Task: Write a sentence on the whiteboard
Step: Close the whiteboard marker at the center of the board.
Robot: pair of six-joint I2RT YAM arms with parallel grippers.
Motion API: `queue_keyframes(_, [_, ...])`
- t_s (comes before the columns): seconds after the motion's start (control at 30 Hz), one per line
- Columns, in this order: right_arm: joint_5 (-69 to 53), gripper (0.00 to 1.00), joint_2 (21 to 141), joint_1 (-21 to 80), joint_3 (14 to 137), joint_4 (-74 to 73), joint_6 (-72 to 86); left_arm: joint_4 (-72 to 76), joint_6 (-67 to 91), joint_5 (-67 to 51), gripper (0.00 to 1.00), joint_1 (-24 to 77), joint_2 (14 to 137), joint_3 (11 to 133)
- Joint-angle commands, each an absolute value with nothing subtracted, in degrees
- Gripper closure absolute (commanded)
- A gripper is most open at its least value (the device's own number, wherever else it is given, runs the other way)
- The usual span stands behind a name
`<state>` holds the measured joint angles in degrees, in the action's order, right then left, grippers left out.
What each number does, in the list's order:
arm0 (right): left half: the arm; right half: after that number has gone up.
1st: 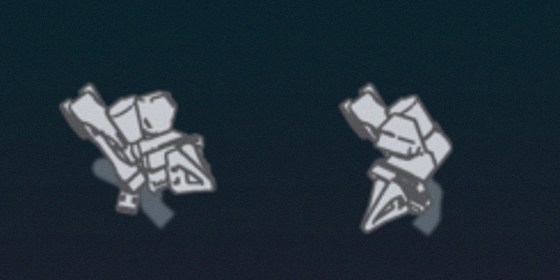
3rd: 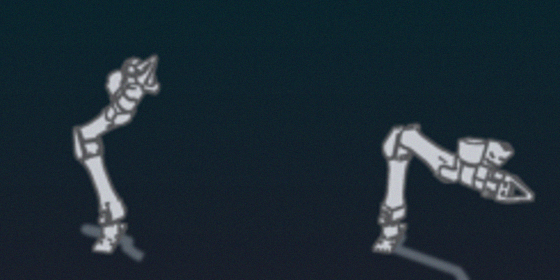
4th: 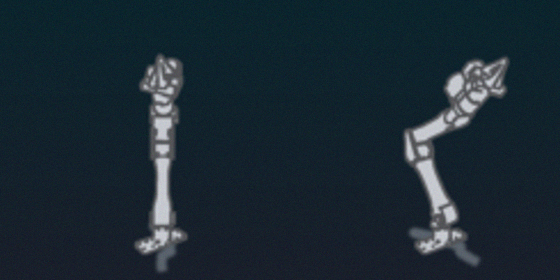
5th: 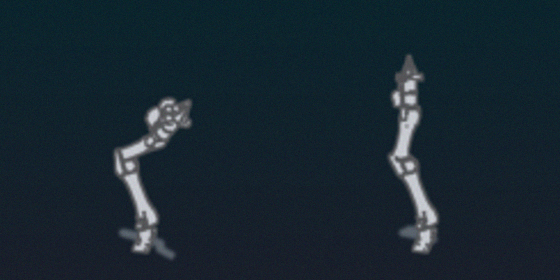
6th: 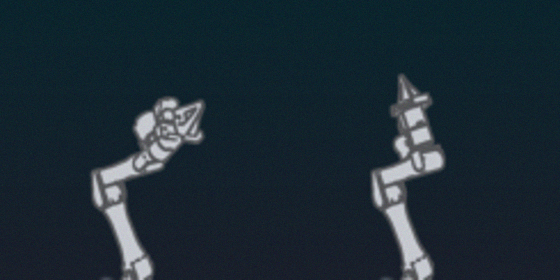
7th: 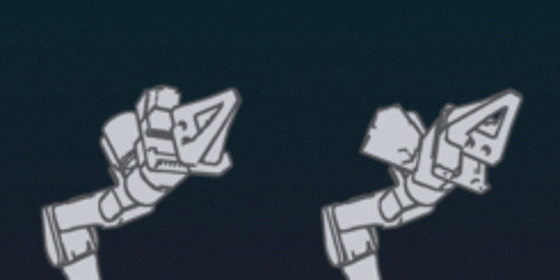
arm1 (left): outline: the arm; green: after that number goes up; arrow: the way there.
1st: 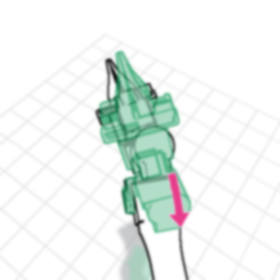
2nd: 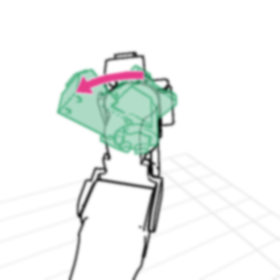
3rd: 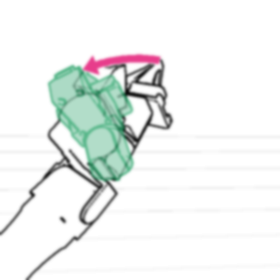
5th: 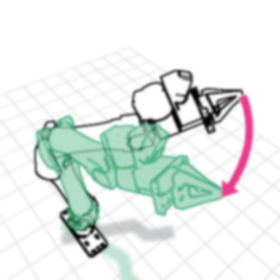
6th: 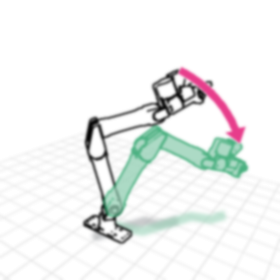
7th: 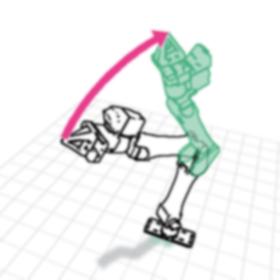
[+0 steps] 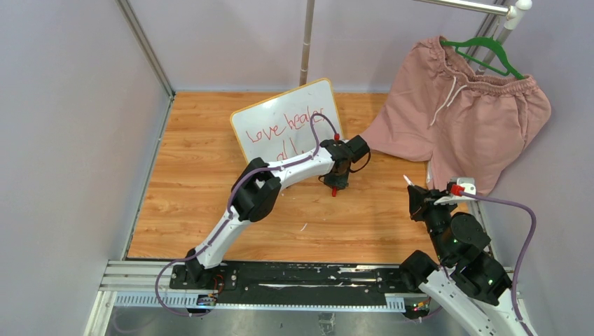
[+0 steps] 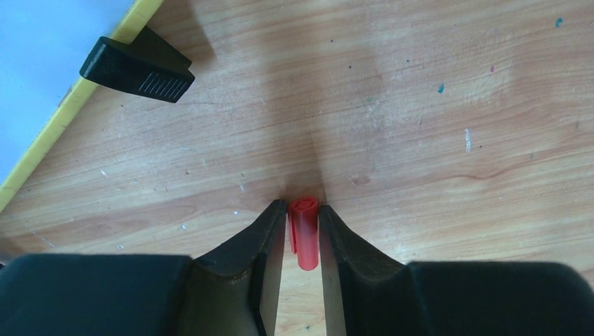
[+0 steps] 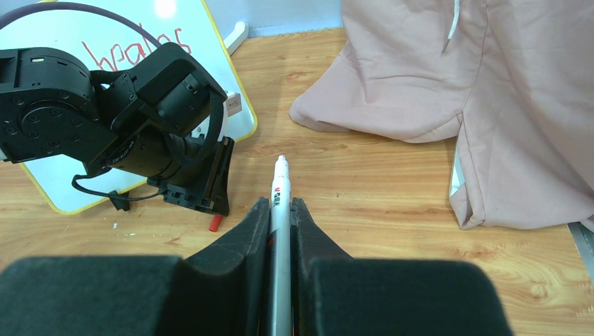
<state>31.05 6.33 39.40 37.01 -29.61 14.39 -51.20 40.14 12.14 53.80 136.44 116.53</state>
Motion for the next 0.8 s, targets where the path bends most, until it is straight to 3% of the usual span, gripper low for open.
queue_keyframes(0.0, [30.96,1.00,6.59,39.95,36.56,-28.48,15.06,-51.86,39.51,12.15,0.72,53.43,138.34,113.53])
queue_keyframes(0.07, [30.94,1.00,6.59,39.94,36.56,-28.39,15.10,-51.86,39.44,12.21,0.75,53.44,138.26,113.20])
queue_keyframes(0.23, [30.72,1.00,6.73,39.93,36.56,-28.33,15.04,-51.46,39.63,12.18,0.99,53.43,137.66,112.46])
queue_keyframes(0.77, [28.05,1.00,7.11,39.95,37.09,-28.65,15.29,-47.94,42.06,11.28,1.00,53.35,124.87,110.73])
